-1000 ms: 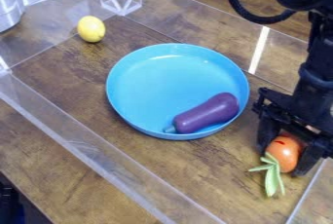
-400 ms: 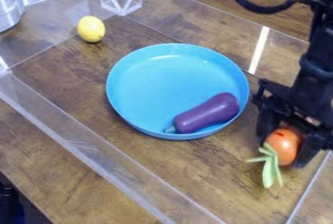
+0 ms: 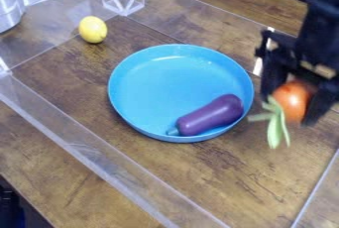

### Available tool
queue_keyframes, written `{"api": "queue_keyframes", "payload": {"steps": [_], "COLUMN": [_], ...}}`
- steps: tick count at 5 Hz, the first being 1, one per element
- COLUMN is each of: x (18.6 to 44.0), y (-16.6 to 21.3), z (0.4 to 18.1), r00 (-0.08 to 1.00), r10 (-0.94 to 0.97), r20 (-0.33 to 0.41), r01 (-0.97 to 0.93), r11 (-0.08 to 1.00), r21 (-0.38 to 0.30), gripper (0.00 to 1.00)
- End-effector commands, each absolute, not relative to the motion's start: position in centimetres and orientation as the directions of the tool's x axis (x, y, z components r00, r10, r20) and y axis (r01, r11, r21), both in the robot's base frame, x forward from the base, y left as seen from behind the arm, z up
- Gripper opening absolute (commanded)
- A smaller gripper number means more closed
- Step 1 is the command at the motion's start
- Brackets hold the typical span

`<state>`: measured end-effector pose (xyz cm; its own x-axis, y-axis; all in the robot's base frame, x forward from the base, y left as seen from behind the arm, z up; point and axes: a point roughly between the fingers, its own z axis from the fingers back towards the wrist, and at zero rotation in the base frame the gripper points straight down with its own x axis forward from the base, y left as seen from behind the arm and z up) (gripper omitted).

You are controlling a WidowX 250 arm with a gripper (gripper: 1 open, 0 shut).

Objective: Put the carrot in the blue tray

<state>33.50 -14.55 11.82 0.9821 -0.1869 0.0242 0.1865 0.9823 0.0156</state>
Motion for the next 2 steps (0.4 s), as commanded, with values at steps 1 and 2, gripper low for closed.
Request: {"api": "queue_keyframes", "payload": {"steps": [1, 2], "x": [32.09, 31.33], "y": [-13.90, -13.93], "z": [13.74, 12.89], "r00": [0.979, 0.978], "r10": [-0.182, -0.186], "r20": [0.094, 0.093], "r01": [0.182, 0.187], "r11": [0.983, 0.982], "r21": [0.005, 0.003], "gripper": [0.00, 0.00]}}
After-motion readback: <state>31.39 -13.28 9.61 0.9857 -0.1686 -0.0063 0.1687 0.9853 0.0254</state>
